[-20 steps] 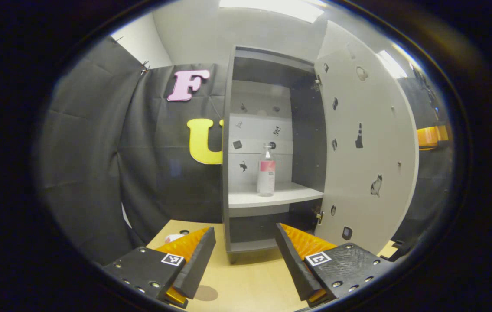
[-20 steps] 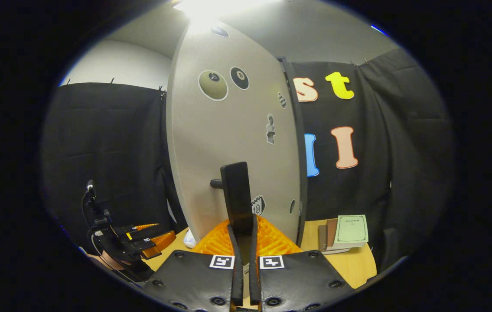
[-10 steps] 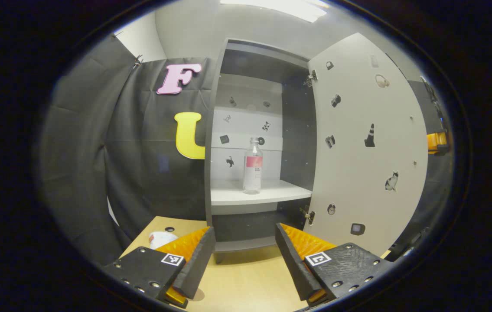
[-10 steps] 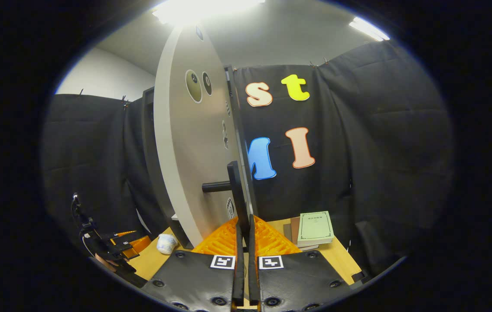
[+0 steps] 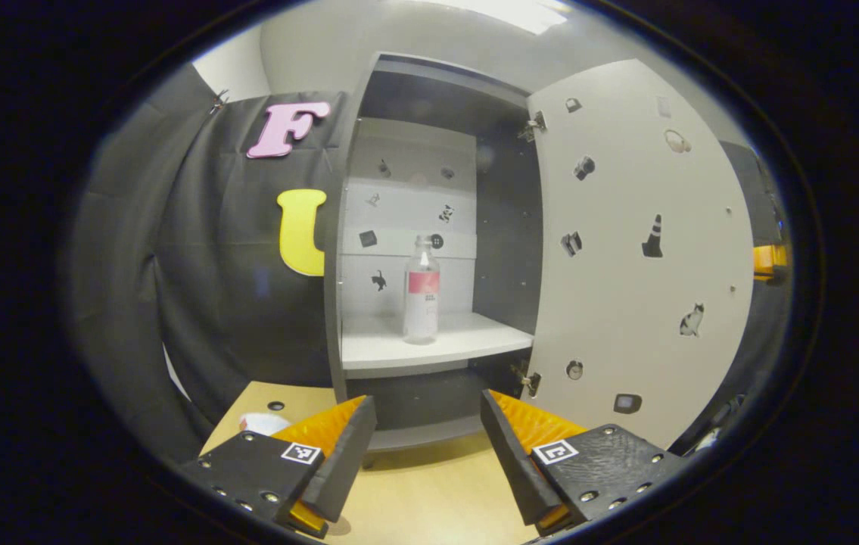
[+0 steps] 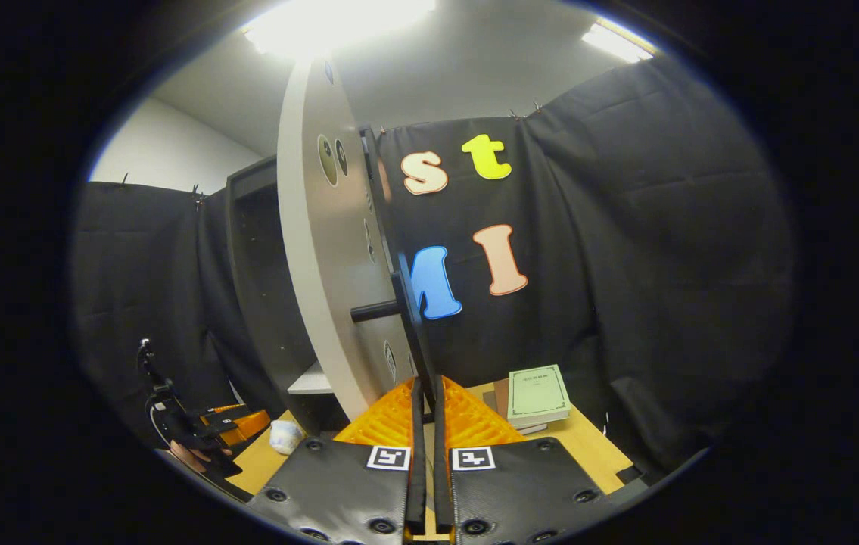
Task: Open the cabinet door with the right hand, grasp the bottle in the cabinet with the left hand and place it on the coaster, then close the cabinet door with the right hand.
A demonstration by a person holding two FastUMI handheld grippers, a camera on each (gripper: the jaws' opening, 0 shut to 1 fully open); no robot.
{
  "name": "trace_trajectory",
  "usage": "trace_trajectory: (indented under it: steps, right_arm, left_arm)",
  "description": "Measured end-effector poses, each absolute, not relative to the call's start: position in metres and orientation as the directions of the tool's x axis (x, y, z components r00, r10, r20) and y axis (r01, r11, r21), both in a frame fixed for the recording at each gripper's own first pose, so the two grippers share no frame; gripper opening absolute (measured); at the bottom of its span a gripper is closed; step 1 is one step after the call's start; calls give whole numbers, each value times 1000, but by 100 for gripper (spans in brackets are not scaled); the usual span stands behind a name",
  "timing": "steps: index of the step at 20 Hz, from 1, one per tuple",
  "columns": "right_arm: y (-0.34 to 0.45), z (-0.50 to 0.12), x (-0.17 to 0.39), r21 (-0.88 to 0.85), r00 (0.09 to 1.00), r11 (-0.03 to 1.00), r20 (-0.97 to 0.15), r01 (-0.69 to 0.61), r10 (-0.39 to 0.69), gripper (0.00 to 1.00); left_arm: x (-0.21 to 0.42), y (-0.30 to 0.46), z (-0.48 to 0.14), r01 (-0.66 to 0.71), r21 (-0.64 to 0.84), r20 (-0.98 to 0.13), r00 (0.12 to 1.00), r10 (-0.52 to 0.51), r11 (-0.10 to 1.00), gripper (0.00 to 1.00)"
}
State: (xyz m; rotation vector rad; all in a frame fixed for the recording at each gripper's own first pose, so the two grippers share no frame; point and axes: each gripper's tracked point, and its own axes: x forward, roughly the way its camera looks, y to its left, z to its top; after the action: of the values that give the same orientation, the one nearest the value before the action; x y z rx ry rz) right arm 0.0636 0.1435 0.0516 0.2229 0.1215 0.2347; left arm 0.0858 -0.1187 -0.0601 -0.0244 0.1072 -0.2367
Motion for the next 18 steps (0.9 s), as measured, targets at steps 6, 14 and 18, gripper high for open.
trace_trajectory:
  steps: [6, 14, 18]
  right_arm:
    - [85, 34, 54, 241, 978, 969, -184, -48, 95, 2]
    - [23, 49, 142, 231, 991, 971, -128, 55, -26, 11]
    - [11, 45, 187, 236, 991, 971, -130, 45, -14, 27]
  left_arm:
    - [129, -124, -42, 247, -2, -70, 967, -247, 969, 86]
    - [214, -148, 5, 237, 22, -23, 971, -237, 971, 86]
    - [259, -163, 20, 224, 77, -20, 975, -223, 972, 84]
